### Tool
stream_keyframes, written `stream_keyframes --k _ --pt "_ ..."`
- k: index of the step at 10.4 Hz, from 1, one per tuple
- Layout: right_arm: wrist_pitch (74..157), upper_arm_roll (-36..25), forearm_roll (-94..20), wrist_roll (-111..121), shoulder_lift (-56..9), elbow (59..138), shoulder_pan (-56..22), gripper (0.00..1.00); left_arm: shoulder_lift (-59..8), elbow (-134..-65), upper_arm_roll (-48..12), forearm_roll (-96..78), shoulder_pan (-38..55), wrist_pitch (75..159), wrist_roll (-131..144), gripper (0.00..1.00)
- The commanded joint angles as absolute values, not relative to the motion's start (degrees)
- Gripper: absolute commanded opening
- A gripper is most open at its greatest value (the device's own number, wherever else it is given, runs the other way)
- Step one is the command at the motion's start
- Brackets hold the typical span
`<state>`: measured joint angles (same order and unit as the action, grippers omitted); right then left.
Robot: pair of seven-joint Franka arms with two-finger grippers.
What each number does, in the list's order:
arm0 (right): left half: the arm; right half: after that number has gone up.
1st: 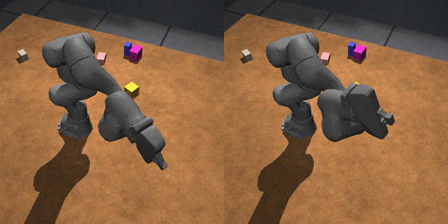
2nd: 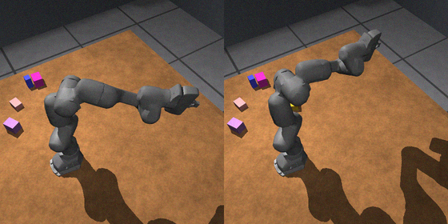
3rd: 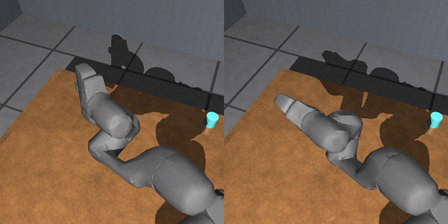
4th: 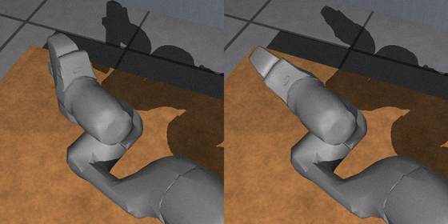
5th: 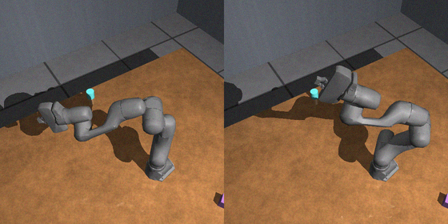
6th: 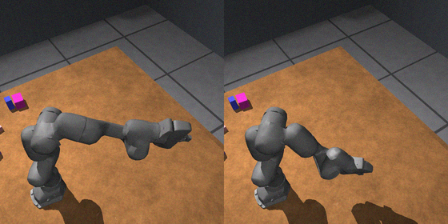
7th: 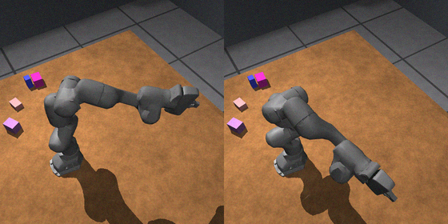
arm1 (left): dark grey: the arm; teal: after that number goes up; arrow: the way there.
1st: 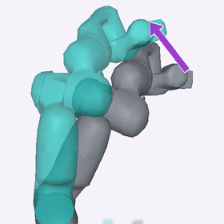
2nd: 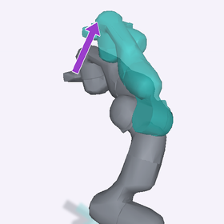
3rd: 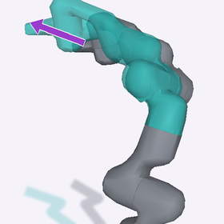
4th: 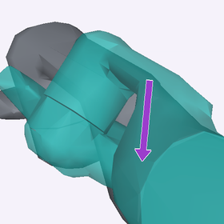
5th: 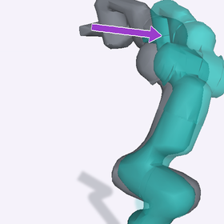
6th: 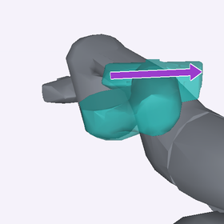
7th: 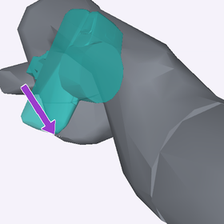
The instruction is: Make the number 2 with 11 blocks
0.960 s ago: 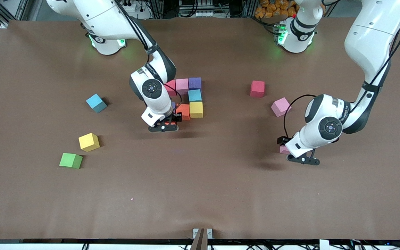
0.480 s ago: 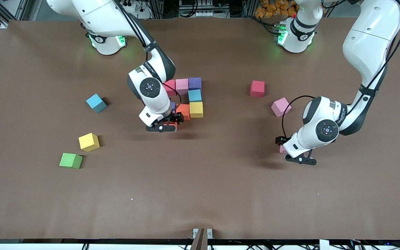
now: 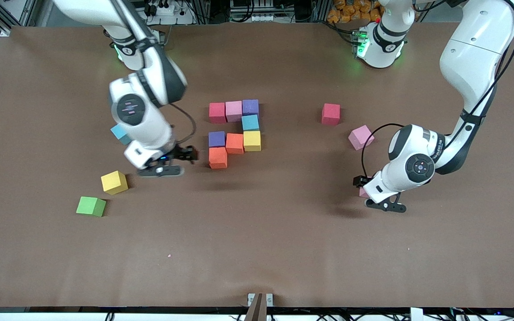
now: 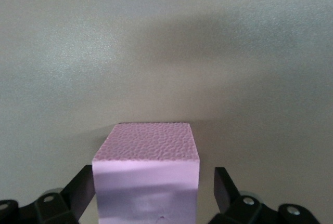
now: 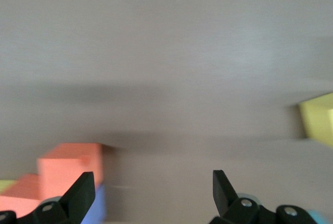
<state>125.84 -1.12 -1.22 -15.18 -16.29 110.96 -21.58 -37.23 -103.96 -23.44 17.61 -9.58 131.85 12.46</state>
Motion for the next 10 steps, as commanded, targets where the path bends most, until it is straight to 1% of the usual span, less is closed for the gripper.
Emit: stream_keyframes --k 1,3,7,8,10 --pt "126.2 -0.3 -0.6 -3.7 -15.8 113.3 -15.8 1.0 -37.3 -103.6 -23.6 18.6 -10.2 132.3 12.7 1.0" --pt "127.3 -0.4 -0.4 1.4 -16.5 113.6 -11.9 1.0 -36.8 -104.1 -23.6 18.6 -10.3 132.2 12.7 1.0" --pt "135.4 0.1 -0.2 17.0 -22.5 113.0 -3.5 1.0 -36.8 -104.1 -23.6 18.6 -10.9 132.3 12.8 1.0" --pt "136.0 0.1 -0.3 22.3 -23.9 112.7 -1.5 1.0 -36.7 -104.2 -23.7 18.7 -11.0 132.4 12.8 1.0" --pt "136.1 0.1 -0.2 24.4 -24.7 112.7 0.0 1.0 -36.8 -104.2 -23.7 18.6 -11.0 132.9 12.8 1.0"
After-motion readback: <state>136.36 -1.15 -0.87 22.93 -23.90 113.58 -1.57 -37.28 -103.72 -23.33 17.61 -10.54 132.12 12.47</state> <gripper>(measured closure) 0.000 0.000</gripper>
